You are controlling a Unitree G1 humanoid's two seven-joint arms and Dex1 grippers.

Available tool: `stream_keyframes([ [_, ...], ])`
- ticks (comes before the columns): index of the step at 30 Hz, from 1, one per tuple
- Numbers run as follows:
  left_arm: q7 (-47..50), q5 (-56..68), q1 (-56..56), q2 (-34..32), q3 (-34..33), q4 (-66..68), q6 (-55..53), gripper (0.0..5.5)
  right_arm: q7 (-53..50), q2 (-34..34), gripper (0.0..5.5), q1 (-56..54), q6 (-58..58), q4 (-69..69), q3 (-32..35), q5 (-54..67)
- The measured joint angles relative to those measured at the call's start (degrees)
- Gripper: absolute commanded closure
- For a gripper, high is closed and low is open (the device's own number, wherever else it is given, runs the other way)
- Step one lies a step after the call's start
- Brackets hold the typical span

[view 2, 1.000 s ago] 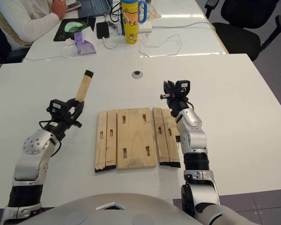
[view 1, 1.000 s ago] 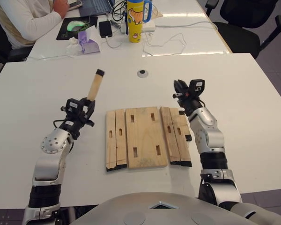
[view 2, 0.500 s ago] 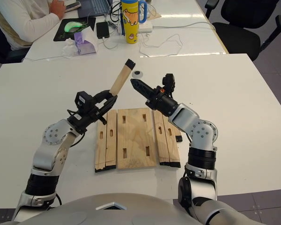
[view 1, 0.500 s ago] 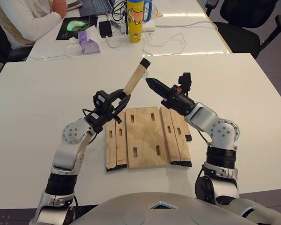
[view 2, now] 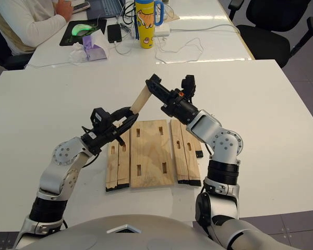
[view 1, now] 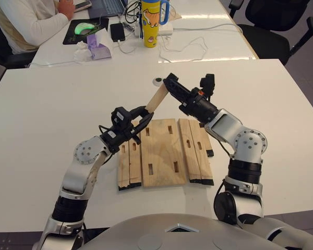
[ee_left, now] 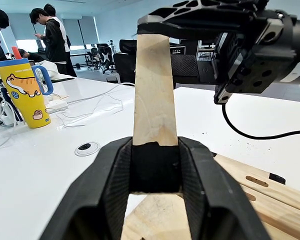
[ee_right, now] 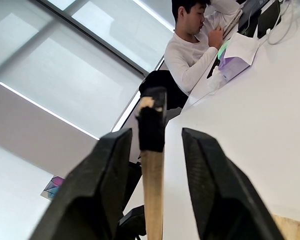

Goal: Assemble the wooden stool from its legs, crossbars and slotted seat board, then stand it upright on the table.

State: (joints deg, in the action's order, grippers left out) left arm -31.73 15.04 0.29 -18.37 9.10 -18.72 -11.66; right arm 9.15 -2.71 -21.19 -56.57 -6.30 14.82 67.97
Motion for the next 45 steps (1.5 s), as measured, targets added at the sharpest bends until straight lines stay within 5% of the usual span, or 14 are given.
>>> stream_keyframes([
  [6, -0.06, -1.22, 0.02, -0.16, 0.37, 0.44, 0.97, 4.16, -0.52, -0.29, 5.05, -0.31, 0.19, 0.16, 0.12, -0.01],
  [15, -0.98, -2.11, -0.13, -0.93, 0.43, 1.68, 2.69, 4.16, -0.55, -0.53, 5.05, -0.27, 0.18, 0.23, -0.2, -0.17],
  [22, -1.49, -1.54, 2.58, -2.18, -0.21, 2.16, 0.75, 3.03, -2.57, -0.73, 5.06, -0.19, 6.73, -0.36, 1.27, -4.58],
  [26, 1.25, 1.03, 3.41, -0.67, -4.41, 2.02, 0.2, 2.95, -4.27, -2.06, 5.06, 2.43, 11.3, -4.33, 2.23, -9.36],
  [35, 16.66, 5.6, 7.13, 8.15, -18.08, 4.32, -0.19, 4.29, -3.56, -10.52, 5.06, 19.07, 14.54, -19.18, 2.04, -19.15],
  [45, 21.5, 4.0, 11.23, 11.22, -19.29, 4.36, 0.77, 5.5, -4.21, -9.43, 5.06, 29.85, 15.23, -26.84, -0.25, -22.06],
])
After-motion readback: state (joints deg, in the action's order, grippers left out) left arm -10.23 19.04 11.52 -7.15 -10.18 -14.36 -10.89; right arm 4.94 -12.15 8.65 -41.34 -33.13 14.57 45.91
